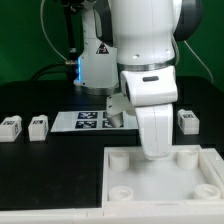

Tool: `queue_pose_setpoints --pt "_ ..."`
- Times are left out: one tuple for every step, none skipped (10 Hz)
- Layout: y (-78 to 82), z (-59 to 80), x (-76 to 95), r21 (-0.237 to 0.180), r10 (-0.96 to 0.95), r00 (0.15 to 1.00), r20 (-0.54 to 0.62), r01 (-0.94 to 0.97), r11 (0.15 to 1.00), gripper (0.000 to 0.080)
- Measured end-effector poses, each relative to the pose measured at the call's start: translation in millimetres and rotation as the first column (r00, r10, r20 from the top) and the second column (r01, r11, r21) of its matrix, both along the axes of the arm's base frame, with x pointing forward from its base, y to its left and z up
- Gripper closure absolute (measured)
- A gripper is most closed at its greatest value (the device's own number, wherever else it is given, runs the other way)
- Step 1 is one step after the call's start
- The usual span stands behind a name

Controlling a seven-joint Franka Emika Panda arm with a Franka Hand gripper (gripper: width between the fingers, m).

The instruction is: Assemble one leg

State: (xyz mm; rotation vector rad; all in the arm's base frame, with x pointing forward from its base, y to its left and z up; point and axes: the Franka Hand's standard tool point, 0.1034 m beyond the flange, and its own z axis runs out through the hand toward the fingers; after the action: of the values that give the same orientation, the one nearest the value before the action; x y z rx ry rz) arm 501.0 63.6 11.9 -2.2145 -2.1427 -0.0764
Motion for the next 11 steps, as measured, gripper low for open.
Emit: queue_pose_setpoints --pt "-0.3 -0.2 -0.1 0.0 -0.001 1.0 0.0 0.001 1.0 0.0739" --pt "-0.7 -0.3 -0.1 0.0 -0.001 1.0 -0.001 0.001 1.0 0.0562" --pt "-0.8 -0.4 -0.1 -0.001 -0.001 1.0 -0.001 0.001 1.0 0.0425" --pt "-1.0 -0.4 -0.1 -0.001 -0.001 1.0 -0.001 0.001 1.0 0.0425" --pt "-1.2 -0.5 -0.2 -0.001 -0.002 1.0 -0.001 0.002 1.0 0.0245" --pt "-1.4 -0.5 -0.1 -0.001 -0.002 1.0 -0.001 0.002 1.0 0.018" --pt "-1.5 -0.5 -0.1 -0.001 -0.002 1.0 -0.001 0.002 1.0 0.018" --pt "-1.8 -0.6 -0.1 -0.001 -0.003 1.0 -0.001 0.003 1.0 0.0155" --pt "-2.1 -0.6 -0.2 -0.002 -0.003 1.0 -0.001 0.003 1.0 0.0155" --pt "-2.2 -0.7 -0.2 -0.002 -0.003 1.0 -0.001 0.003 1.0 0.0151" --pt "-2.4 -0.7 -0.2 -0.002 -0.004 1.0 -0.001 0.004 1.0 0.0151"
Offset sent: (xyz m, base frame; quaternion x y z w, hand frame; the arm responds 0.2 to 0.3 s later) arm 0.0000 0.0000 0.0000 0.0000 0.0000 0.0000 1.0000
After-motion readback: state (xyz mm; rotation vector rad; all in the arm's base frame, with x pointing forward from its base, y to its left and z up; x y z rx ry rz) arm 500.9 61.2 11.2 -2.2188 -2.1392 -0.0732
